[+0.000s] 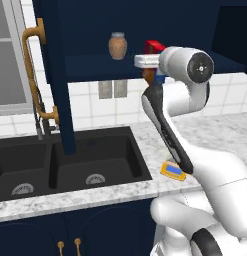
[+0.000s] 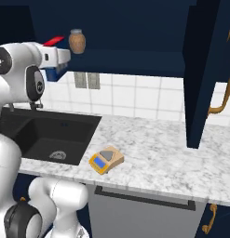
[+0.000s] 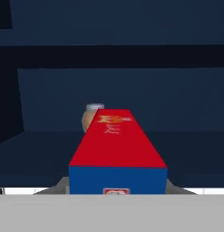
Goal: Pick the boxed food and place it on the digital scale for weighing, and close the cabinet.
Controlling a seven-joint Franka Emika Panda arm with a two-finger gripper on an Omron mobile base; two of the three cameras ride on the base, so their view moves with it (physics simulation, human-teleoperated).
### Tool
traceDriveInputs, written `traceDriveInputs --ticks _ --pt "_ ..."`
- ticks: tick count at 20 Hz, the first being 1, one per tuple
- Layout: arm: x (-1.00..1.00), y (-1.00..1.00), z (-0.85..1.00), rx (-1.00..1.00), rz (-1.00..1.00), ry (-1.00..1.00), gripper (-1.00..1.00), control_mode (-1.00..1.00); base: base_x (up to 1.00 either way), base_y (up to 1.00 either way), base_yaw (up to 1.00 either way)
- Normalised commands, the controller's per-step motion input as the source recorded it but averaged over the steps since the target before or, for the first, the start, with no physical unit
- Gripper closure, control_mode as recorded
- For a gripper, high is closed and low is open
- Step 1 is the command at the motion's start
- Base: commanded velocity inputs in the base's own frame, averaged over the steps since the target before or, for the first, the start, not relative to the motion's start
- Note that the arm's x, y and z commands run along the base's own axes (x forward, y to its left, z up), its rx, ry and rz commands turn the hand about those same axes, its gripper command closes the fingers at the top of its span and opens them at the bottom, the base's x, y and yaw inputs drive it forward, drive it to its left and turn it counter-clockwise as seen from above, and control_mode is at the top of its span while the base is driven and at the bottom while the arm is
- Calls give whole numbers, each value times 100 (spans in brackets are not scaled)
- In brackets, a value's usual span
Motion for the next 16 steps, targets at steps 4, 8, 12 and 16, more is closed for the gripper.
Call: traceDriveInputs --ticks 4,8,12,16 --pt "-100 -47 6 0 4 3 100 -100 0 0 0" --pt "-100 -60 -18 0 16 0 100 -100 0 0 0" --pt "-52 -52 -63 0 36 0 100 -100 0 0 0" --pt "-13 -58 -73 0 36 0 100 -100 0 0 0"
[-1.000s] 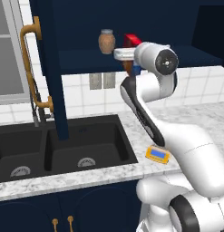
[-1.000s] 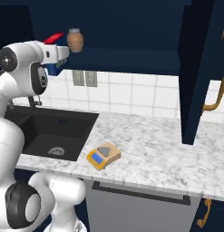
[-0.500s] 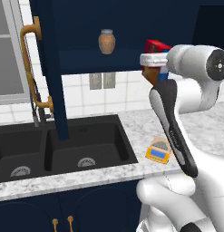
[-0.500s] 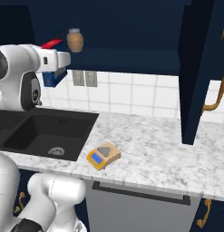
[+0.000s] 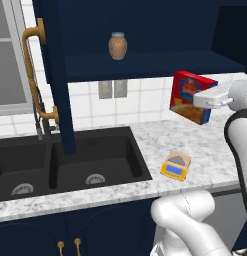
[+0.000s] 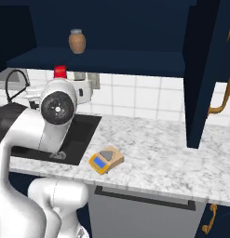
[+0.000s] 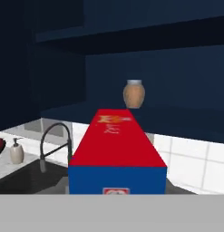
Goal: Pick the boxed food and place it on the digital scale for weighing, and close the cabinet.
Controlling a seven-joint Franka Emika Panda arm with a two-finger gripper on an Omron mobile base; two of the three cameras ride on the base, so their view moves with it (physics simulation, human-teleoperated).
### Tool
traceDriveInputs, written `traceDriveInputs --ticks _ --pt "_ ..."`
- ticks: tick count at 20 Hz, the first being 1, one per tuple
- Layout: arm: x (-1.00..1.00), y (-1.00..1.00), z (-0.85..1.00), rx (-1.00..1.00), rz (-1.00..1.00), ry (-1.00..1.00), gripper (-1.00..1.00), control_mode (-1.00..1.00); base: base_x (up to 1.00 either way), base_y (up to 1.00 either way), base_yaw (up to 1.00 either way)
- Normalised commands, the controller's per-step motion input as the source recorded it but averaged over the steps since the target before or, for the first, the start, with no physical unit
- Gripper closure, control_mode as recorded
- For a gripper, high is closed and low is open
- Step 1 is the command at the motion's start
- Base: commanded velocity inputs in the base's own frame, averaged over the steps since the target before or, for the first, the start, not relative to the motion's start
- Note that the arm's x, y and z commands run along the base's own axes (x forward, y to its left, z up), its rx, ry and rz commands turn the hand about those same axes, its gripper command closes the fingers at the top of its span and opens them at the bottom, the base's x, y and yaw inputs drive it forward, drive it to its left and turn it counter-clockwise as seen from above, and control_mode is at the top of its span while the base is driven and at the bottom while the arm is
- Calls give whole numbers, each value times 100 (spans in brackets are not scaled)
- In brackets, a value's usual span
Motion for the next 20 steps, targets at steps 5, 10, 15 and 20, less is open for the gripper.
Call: traceDriveInputs --ticks 5,10,15,20 --pt "-2 -56 -71 0 31 2 100 -100 0 0 0" --pt "0 -48 -73 0 18 1 100 -100 0 0 0" --pt "1 -19 -65 0 12 7 100 -100 0 0 0" --pt "25 0 -60 1 12 11 100 -100 0 0 0"
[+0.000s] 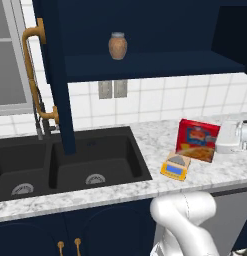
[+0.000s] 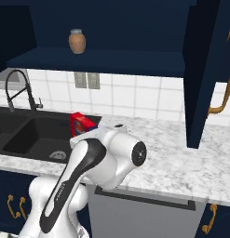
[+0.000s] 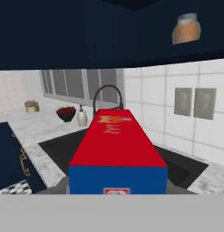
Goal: Pick the boxed food and place it on the digital scale for weighing, and close the cabinet.
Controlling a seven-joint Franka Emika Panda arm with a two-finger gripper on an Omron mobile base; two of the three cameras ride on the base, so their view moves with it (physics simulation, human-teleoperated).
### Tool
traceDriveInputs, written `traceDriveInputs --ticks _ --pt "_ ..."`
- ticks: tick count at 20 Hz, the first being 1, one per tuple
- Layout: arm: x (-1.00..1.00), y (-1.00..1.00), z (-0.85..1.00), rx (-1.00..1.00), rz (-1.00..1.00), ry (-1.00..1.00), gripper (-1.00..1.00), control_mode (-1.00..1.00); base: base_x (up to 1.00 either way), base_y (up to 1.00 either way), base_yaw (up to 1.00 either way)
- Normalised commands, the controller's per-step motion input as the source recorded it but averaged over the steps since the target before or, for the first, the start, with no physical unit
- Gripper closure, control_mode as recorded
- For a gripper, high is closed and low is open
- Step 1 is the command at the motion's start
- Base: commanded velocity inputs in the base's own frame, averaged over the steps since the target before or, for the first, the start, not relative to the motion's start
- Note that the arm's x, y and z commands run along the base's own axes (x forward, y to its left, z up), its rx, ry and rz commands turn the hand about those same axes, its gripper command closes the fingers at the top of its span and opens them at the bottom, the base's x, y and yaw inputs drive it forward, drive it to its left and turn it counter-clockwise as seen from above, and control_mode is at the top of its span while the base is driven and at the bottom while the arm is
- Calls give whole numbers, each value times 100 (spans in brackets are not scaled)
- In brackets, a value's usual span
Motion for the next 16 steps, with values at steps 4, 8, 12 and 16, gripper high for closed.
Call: traceDriveInputs --ticks 4,8,12,16 --pt "38 -21 -48 5 17 0 100 -100 0 0 0" --pt "29 -23 -36 3 15 -2 100 -100 0 0 0" --pt "41 -4 -35 1 10 0 100 -100 0 0 0" --pt "60 -1 -13 0 1 0 100 -100 0 0 0"
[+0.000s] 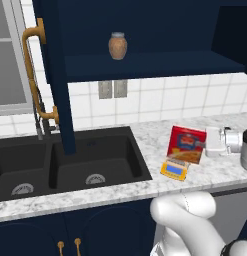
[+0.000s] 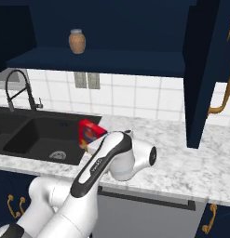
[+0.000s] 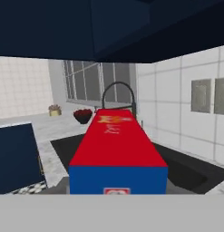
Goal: Pick the boxed food and place it on the digital scale for weighing, and close the cabinet.
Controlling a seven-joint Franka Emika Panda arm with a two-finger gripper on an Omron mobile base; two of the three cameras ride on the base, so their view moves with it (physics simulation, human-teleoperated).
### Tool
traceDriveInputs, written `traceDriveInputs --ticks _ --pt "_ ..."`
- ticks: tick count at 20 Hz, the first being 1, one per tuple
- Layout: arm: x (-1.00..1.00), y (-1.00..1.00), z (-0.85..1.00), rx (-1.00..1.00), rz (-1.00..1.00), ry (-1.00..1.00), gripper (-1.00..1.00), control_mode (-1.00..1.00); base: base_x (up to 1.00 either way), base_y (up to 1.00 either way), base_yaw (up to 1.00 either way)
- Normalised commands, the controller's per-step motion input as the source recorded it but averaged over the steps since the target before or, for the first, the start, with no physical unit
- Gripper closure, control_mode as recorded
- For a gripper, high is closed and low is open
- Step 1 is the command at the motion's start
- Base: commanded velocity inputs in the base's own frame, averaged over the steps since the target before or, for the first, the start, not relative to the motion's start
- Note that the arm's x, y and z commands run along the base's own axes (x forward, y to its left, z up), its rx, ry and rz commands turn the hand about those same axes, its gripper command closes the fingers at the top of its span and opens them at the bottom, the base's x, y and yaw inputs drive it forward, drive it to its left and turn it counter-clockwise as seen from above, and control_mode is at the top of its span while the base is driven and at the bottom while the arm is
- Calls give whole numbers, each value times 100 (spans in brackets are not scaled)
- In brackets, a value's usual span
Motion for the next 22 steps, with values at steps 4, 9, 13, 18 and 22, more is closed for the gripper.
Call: traceDriveInputs --ticks 4,9,13,18,22 --pt "51 -4 -20 1 0 0 100 -100 0 0 0" --pt "16 -15 -29 1 0 4 100 -100 0 0 0" --pt "5 -2 -29 0 0 1 100 -100 0 0 0" --pt "13 0 -29 0 0 -1 100 -100 0 0 0" --pt "17 0 -23 0 0 -5 100 -100 0 0 0"
